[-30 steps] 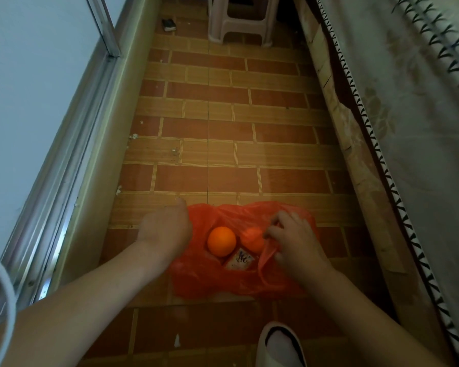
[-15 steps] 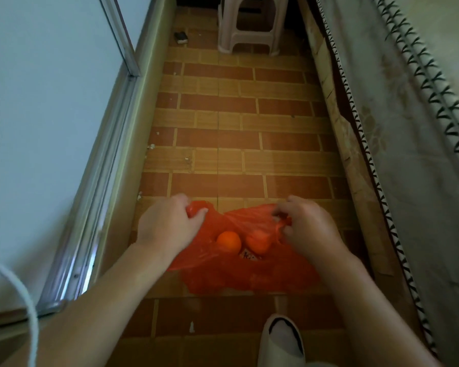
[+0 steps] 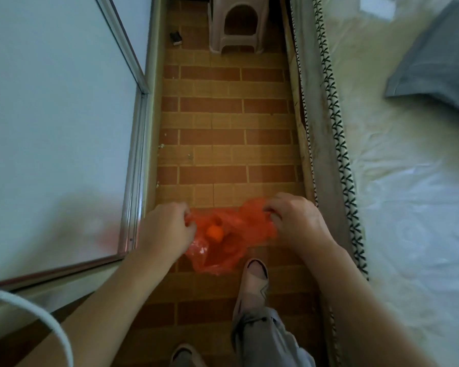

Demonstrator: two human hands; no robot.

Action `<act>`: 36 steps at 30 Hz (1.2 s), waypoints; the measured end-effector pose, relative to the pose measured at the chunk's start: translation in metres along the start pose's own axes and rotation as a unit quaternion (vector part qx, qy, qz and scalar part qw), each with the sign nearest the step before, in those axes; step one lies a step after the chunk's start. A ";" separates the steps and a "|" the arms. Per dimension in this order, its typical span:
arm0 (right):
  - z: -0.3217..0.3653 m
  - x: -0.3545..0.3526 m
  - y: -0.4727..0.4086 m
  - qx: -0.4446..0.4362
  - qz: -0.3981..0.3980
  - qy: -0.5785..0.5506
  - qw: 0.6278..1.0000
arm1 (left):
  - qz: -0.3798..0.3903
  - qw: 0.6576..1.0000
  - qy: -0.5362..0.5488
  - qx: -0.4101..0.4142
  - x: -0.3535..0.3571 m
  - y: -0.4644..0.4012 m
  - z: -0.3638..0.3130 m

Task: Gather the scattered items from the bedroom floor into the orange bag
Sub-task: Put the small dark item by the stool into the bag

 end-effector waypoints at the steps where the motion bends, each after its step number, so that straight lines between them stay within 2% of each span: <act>1: 0.010 -0.012 0.005 -0.006 -0.005 -0.014 1.000 | -0.008 1.000 0.012 0.001 -0.019 0.009 -0.006; 9: 0.101 -0.125 0.043 -0.040 -0.036 -0.052 0.997 | -0.081 0.991 0.098 0.037 -0.168 0.075 -0.037; 16: 0.152 -0.207 0.061 -0.056 -0.064 -0.072 0.994 | -0.133 0.985 0.097 0.060 -0.273 0.098 -0.060; 24: 0.137 -0.276 0.035 -0.068 -0.111 -0.104 0.986 | -0.171 0.979 0.105 0.041 -0.329 0.059 -0.101; 36: 0.084 -0.358 -0.033 -0.084 -0.120 -0.117 0.982 | -0.195 0.973 0.122 0.012 -0.355 -0.020 -0.161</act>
Point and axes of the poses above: each hand's wrist, its own y-axis away from the middle knuckle, its own x-axis out of the palm, z = x × y, the point moved 8 cm from there along -y, towards the middle knuckle, and after that the axes turned 9 degrees about -y, right-handed, at the moved point
